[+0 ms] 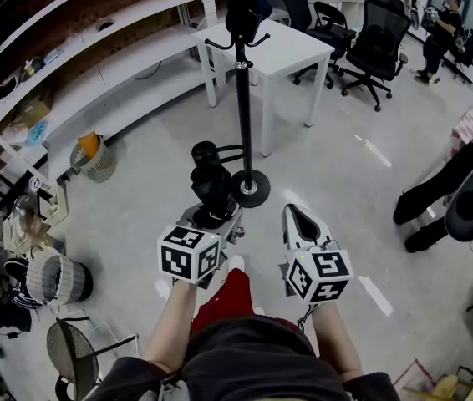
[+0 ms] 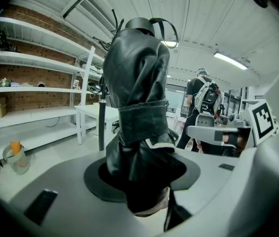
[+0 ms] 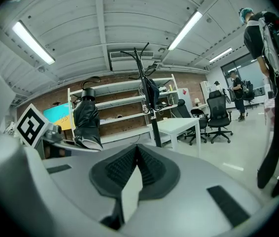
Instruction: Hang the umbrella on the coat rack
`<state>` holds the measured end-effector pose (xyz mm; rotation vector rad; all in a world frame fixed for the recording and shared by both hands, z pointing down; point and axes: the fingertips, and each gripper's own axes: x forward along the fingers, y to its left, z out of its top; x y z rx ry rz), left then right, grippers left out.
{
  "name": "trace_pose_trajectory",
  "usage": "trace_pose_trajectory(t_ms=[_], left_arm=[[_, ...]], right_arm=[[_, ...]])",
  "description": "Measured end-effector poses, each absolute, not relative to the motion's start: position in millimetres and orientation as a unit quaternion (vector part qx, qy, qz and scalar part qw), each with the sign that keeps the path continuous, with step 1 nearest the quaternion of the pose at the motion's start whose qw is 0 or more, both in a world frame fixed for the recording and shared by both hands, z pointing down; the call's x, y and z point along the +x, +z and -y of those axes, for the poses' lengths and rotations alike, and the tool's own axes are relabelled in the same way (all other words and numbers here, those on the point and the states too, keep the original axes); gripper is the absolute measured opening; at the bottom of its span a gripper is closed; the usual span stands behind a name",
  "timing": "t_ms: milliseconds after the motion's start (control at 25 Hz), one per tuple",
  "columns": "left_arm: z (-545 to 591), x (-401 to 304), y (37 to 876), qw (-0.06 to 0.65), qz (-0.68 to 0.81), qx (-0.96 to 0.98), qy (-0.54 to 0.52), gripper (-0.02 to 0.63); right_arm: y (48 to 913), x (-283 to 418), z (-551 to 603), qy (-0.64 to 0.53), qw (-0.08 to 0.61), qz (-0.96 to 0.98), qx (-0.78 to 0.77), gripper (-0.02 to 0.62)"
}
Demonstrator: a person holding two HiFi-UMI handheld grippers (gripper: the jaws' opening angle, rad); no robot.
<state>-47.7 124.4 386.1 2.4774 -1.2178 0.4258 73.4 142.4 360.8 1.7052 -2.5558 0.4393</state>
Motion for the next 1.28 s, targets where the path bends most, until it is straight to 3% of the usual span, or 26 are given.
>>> trace_pose_trajectory(t_ms=[1280], left_arm=[[144, -69, 393, 0.133, 0.386, 0.893, 0.189, 0.193]], right_arm=[[362, 43, 93, 0.140, 0.036, 0.789, 0.597, 0.018]])
